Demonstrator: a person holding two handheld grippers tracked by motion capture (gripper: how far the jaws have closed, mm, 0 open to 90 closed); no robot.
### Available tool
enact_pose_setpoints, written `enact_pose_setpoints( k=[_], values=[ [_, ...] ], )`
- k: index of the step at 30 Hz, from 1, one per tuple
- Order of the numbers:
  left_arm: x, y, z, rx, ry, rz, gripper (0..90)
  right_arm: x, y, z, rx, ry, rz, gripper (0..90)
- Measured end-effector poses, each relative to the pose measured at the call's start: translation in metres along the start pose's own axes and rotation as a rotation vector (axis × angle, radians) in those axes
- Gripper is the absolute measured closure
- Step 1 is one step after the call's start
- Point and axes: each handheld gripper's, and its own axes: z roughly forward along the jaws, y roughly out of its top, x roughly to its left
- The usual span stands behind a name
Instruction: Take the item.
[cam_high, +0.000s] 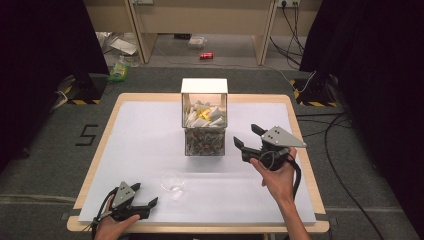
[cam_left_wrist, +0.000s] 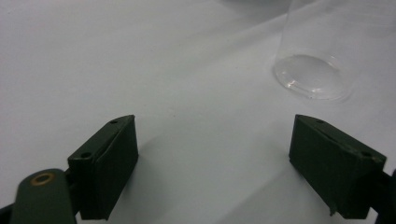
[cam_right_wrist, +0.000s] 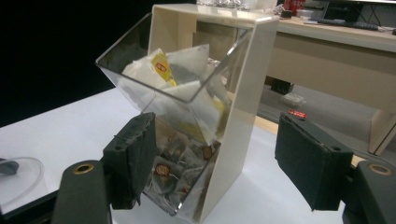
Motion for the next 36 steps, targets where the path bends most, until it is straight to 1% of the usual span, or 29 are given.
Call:
enact_pose_setpoints(
  k=[8,15,18,21,28,32,35,36],
  values=[
    [0.0,0.0,0.0,0.0,0.0,0.0,14.7,0.005,0.013,0.007,-0.019,0.016,-0.014,33.4],
    [0.0,0.0,0.0,0.001,0.0,0.0,14.7,0.008,0.021,0.014,-0.03,0.031,-0.017,35.3],
    [0.0,0.0,0.0,0.0,0.0,0.0,14.7,0.011,0.024,0.018,-0.033,0.041,-0.027,36.5],
    [0.0,0.0,0.0,0.0,0.0,0.0,14.7,0.015,0.029,0.025,-0.038,0.057,-0.037,37.9],
    [0.0,0.0,0.0,0.0,0.0,0.0,14.7,0.02,0.035,0.037,-0.041,0.072,-0.038,38.8],
    [0.0,0.0,0.0,-0.003,-0.001,-0.005,14.7,0.025,0.039,0.049,-0.043,0.085,-0.043,39.3],
    [0.0,0.0,0.0,-0.003,-0.002,-0.005,14.7,0.027,0.04,0.057,-0.035,0.074,-0.061,39.7],
    [0.0,0.0,0.0,-0.003,-0.002,-0.005,14.7,0.027,0.04,0.057,-0.035,0.074,-0.061,39.7]
  ],
)
